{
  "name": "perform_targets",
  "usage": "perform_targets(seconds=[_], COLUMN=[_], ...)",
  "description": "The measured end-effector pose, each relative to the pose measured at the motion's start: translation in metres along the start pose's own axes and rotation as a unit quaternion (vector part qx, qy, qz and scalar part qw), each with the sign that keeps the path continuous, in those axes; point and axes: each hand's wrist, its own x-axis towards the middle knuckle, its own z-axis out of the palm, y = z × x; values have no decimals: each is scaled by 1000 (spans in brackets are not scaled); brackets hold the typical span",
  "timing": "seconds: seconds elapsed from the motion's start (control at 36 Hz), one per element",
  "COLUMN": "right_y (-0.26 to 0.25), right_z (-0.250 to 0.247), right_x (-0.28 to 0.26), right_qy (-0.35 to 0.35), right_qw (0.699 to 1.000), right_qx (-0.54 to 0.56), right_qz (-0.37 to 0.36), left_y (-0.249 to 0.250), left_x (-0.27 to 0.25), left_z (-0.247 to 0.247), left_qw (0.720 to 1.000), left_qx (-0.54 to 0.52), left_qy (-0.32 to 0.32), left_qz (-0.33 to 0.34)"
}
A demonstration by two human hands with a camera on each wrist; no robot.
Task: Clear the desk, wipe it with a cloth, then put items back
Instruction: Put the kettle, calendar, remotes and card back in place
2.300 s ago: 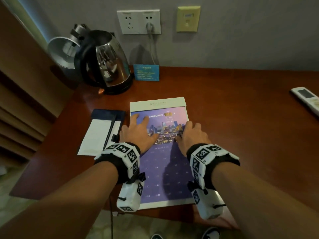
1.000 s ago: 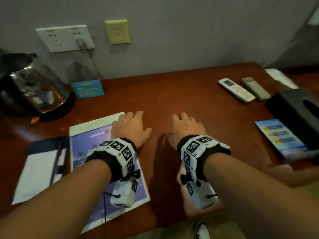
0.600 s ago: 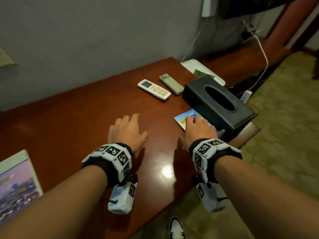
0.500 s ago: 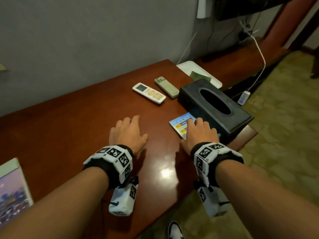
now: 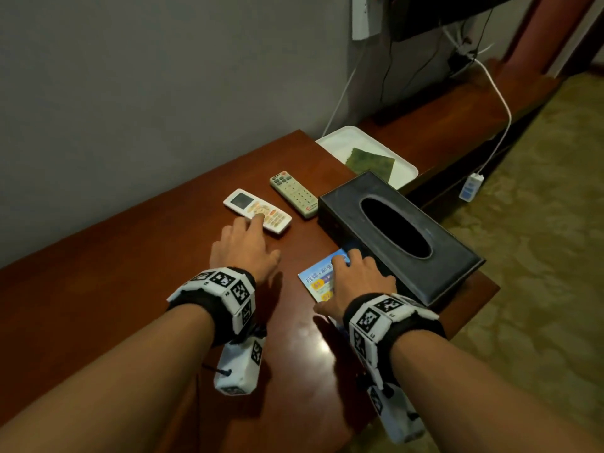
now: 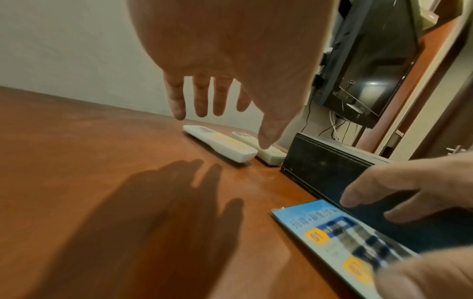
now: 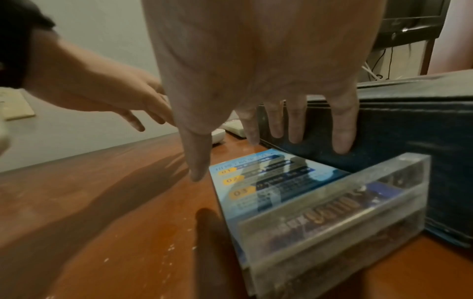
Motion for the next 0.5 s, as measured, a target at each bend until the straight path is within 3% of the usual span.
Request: perform_targets(seconds=[0.22, 0.5], right_y=[-8, -20], right_z=[10, 12], right_x=[20, 29], right_qy=[-45, -40], right_qw=[998, 998], right_qx=[0, -6], right_qz=[35, 56], left_y=[5, 2], left_x=[52, 99], left_z=[16, 46], left_qw=[998, 992], left_qx=[-15, 15], left_qy=[-35, -53], left_qz=[40, 115])
